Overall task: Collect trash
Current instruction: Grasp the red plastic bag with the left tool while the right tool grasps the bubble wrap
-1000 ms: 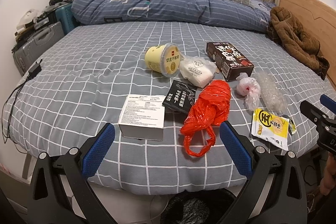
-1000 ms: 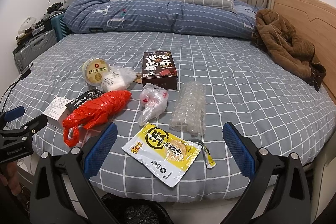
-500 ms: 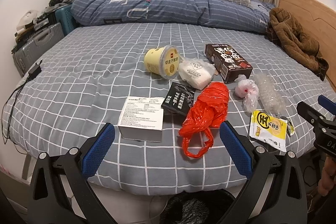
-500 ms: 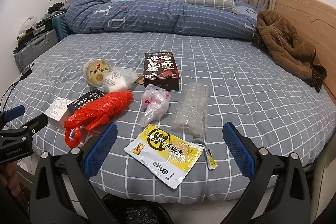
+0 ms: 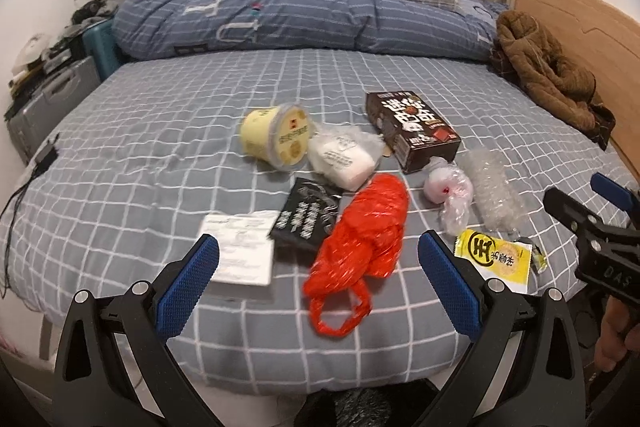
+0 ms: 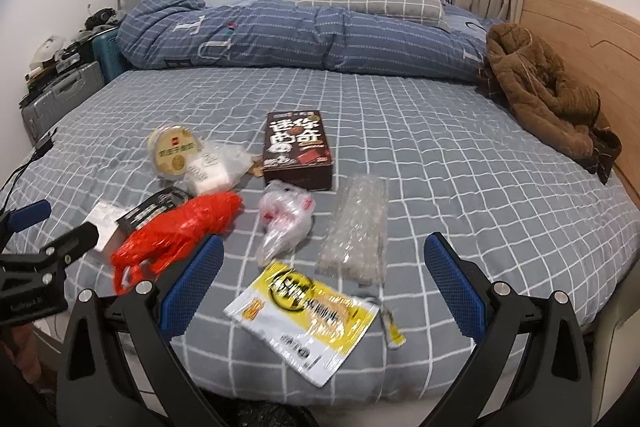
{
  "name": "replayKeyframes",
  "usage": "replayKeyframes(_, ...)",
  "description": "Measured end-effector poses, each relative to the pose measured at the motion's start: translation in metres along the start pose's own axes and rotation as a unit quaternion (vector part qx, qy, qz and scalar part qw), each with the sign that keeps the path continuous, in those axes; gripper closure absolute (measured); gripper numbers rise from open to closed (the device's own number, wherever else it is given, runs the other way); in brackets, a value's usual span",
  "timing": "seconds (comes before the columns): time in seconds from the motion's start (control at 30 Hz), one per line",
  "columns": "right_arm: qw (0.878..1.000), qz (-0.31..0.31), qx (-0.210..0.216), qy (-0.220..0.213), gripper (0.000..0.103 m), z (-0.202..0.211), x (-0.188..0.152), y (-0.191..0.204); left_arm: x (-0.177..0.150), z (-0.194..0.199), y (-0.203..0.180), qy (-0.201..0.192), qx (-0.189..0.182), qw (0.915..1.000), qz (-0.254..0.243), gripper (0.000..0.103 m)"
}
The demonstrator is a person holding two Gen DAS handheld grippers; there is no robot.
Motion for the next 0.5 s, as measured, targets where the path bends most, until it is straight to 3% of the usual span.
replayKeyframes(0.17, 0.999, -0.019, -0.001, 0.030, 0.009, -0.031, 0.013, -0.014, 0.012, -0.030, -0.011, 0.036, -0.051, 0.9980, -0.007, 0.006)
replayKeyframes(0.5, 0.995, -0.038, -0.001, 0.096, 0.018, -0.093, 0.021, -0.035, 0.022, -0.080, -0.030, 0.068, -0.025, 0.9971, -0.022, 0.008)
Point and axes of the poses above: each gripper's, at about its wrist camera, not at the fingertips, and z roughly against the way its jaws point, y to its left, x to its top, the point moved 2 cm from there along -z, roughly the way its jaws point, and after that the axes turned 11 degrees about y, right-handed, at the moved point
